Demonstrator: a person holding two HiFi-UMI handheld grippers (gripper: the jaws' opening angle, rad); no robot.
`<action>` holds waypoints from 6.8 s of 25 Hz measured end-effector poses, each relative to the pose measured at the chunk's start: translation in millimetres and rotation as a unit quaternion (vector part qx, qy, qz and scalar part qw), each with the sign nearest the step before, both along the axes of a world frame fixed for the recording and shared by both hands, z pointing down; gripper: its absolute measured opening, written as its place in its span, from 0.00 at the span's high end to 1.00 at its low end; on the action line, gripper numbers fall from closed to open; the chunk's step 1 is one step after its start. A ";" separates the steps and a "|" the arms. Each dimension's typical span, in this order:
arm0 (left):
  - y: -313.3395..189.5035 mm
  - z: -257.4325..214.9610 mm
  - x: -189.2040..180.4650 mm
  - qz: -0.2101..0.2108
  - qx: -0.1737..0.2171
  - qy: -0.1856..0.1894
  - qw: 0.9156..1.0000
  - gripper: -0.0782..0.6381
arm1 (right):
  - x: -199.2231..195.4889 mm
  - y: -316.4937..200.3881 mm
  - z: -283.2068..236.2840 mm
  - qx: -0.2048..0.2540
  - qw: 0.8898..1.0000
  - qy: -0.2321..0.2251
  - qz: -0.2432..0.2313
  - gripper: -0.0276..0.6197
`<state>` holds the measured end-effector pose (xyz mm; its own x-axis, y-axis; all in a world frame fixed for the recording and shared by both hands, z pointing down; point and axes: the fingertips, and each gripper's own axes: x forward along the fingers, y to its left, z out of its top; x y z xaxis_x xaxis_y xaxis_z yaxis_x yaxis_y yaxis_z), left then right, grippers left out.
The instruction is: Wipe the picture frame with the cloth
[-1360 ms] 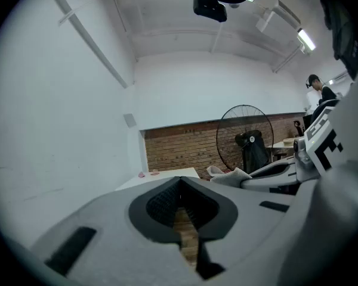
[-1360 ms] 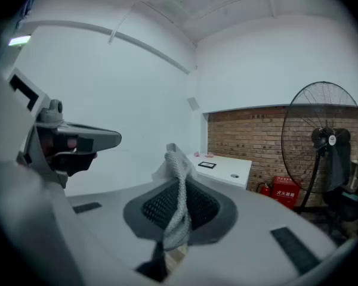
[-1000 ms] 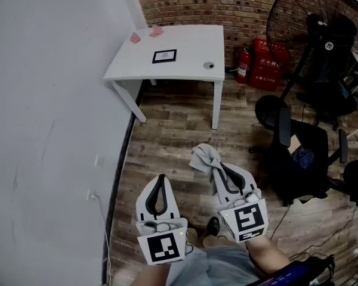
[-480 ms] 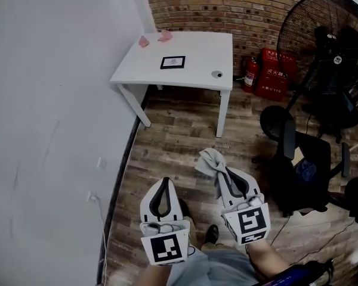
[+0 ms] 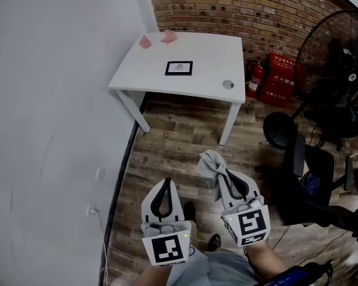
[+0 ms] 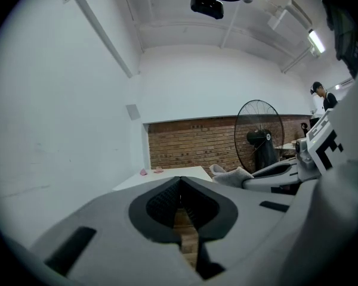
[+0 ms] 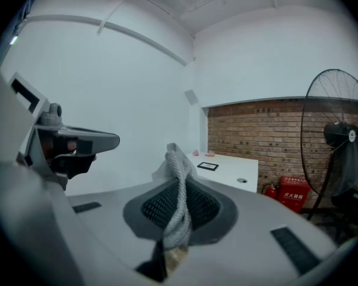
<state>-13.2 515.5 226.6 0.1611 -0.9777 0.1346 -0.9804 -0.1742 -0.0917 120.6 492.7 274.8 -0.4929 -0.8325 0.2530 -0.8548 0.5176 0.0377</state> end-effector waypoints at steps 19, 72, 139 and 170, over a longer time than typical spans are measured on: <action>-176.6 -44.9 -118.5 0.015 0.056 0.013 0.998 0.88 | -119.5 -172.9 -51.8 0.047 0.999 0.012 0.010 0.90; -612.2 50.1 -156.7 0.110 -0.071 -0.036 0.991 0.88 | -166.0 -592.2 43.3 -0.053 0.995 -0.003 0.085 0.90; -628.7 200.9 -104.0 0.206 -0.213 -0.059 0.953 0.88 | -116.7 -569.1 208.8 -0.223 0.957 -0.028 0.183 0.90; -620.2 126.1 -109.1 0.143 -0.141 -0.049 0.978 0.88 | -83.4 -589.4 125.6 -0.136 0.976 0.000 0.167 0.90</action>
